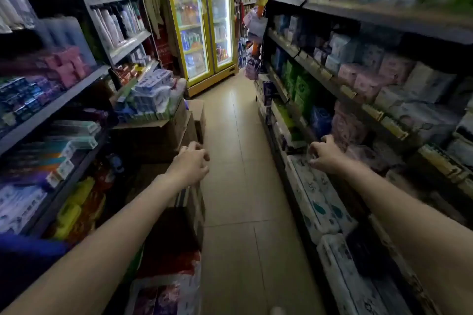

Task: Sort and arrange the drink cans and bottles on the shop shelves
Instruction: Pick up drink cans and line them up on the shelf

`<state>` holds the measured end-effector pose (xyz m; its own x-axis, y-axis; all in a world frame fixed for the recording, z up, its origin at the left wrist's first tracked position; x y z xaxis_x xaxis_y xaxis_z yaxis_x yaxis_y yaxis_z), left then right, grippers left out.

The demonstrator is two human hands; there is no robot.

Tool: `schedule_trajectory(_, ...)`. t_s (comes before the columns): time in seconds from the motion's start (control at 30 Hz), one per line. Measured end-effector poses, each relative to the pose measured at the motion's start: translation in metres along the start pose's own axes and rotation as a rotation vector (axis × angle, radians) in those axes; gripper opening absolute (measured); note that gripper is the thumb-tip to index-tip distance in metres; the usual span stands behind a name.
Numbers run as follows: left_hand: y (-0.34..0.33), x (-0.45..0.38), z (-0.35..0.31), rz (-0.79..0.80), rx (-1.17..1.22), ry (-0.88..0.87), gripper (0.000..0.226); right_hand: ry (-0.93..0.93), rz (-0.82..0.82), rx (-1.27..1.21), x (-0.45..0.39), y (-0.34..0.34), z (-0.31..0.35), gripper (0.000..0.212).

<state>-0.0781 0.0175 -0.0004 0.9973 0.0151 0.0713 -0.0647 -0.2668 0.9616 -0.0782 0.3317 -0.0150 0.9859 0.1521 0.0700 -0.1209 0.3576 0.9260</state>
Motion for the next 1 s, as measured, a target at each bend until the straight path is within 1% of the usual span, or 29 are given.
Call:
schedule_trajectory(0.07, -0.020, -0.035, -0.014, 0.005, -0.056, -0.020, 0.028, 0.010, -0.004, -0.003, -0.035, -0.005, -0.008, 0.035)
schedule_trajectory(0.13, -0.046, -0.074, -0.030, 0.035, -0.184, -0.042, 0.031, 0.062, 0.005, -0.009, -0.075, -0.014, -0.018, 0.033)
schedule_trajectory(0.23, -0.092, -0.138, -0.048, 0.145, -0.315, -0.067, 0.031, 0.144, -0.011, 0.004, -0.136, -0.036, -0.037, 0.031)
schedule_trajectory(0.27, -0.103, -0.159, -0.052, 0.188, -0.360, -0.089, 0.032, 0.157, 0.010, 0.003, -0.154, -0.045, -0.041, 0.031)
schedule_trajectory(0.33, -0.121, -0.201, -0.058, 0.271, -0.432, -0.130, 0.034, 0.148, 0.132, 0.031, -0.196, -0.067, -0.052, 0.031)
schedule_trajectory(0.37, -0.124, -0.224, -0.061, 0.290, -0.424, -0.135, 0.035, 0.144, 0.175, 0.048, -0.221, -0.074, -0.056, 0.031)
schedule_trajectory(0.43, -0.122, -0.268, -0.067, 0.304, -0.349, -0.118, 0.036, 0.133, 0.199, 0.029, -0.272, -0.080, -0.057, 0.032)
schedule_trajectory(0.53, -0.118, -0.337, -0.065, 0.314, -0.231, -0.102, 0.035, 0.139, 0.218, -0.127, -0.354, -0.086, -0.049, 0.032)
schedule_trajectory(0.6, -0.116, -0.392, -0.050, 0.334, -0.097, -0.053, 0.030, 0.137, 0.233, -0.202, -0.419, -0.086, -0.042, 0.031)
schedule_trajectory(0.67, -0.108, -0.465, -0.030, 0.286, 0.096, 0.018, 0.023, 0.130, 0.188, -0.244, -0.497, -0.076, -0.039, 0.030)
schedule_trajectory(0.77, -0.068, -0.590, -0.015, 0.064, 0.313, 0.122, 0.021, 0.153, 0.035, -0.273, -0.613, -0.035, -0.030, 0.028)
schedule_trajectory(0.83, -0.030, -0.662, -0.016, -0.046, 0.412, 0.168, 0.021, 0.174, -0.061, -0.326, -0.684, 0.005, -0.016, 0.023)
schedule_trajectory(0.9, 0.006, -0.723, -0.028, -0.089, 0.455, 0.141, 0.021, 0.196, -0.137, -0.339, -0.742, 0.049, -0.003, 0.020)
schedule_trajectory(1.0, 0.052, -0.807, -0.053, -0.141, 0.500, 0.016, 0.020, 0.281, -0.236, -0.341, -0.809, 0.109, 0.008, 0.018)
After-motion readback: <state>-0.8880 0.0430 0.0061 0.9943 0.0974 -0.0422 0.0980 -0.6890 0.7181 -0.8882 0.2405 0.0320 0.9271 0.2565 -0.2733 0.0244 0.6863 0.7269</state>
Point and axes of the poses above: each hand's wrist, its own x-axis away from the middle knuckle, its own y-axis out of the back of the hand, z = x × y, the point moved 8 cm from there along -x, towards the middle knuckle, and after that the axes turned 14 degrees about y, right-handed, at the moved point
